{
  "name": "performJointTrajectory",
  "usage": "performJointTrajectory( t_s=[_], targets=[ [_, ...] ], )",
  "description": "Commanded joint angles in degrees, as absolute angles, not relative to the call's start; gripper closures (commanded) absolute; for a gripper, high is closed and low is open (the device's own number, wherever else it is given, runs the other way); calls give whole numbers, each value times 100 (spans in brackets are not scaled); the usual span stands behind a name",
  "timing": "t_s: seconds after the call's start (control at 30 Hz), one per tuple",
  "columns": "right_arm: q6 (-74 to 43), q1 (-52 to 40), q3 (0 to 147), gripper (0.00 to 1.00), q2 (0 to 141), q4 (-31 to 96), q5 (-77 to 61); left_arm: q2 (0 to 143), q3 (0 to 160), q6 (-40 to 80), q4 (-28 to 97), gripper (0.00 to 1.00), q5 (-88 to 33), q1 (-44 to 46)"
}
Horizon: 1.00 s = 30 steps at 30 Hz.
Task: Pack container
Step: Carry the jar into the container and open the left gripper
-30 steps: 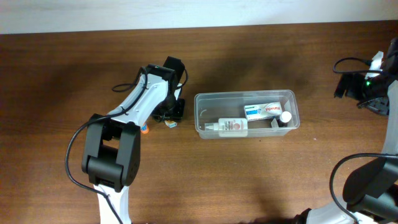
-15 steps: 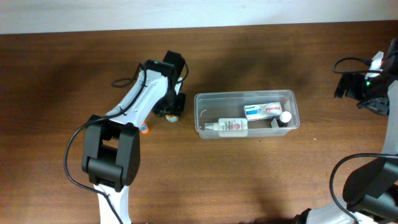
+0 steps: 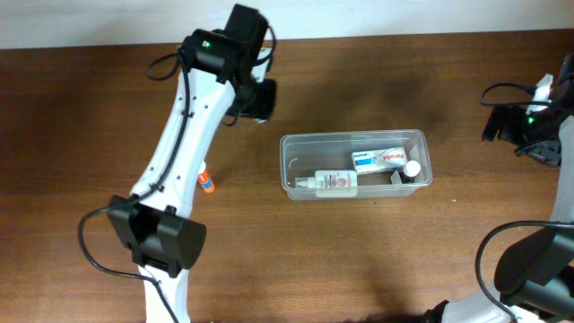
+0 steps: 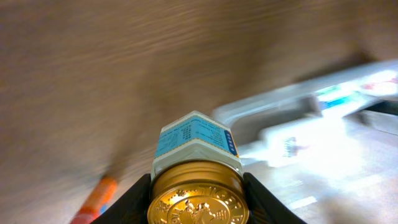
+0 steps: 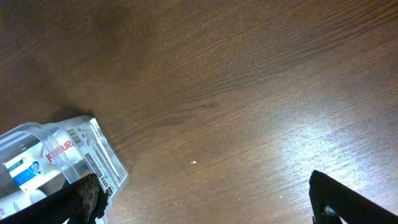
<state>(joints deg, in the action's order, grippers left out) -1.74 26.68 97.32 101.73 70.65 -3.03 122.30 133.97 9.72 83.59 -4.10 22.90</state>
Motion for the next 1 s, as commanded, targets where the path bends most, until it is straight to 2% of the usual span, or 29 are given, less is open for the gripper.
performJointTrajectory(
  t_s=[0.0,0.23,0.4,0.97],
  targets=[
    [-242,2703,9703,2,10173,7070,-316,12223,13721,786,8359,59,-840,2926],
    [-242,2703,9703,2,10173,7070,-316,12226,13703,788,8136,59,-829,4147],
    [-242,2703,9703,2,10173,7070,-316,12381,13583,790,8001,59,-770,4685],
    [-242,2703,9703,2,10173,7070,-316,13618,13583,805,7373,59,-775,4899]
  ],
)
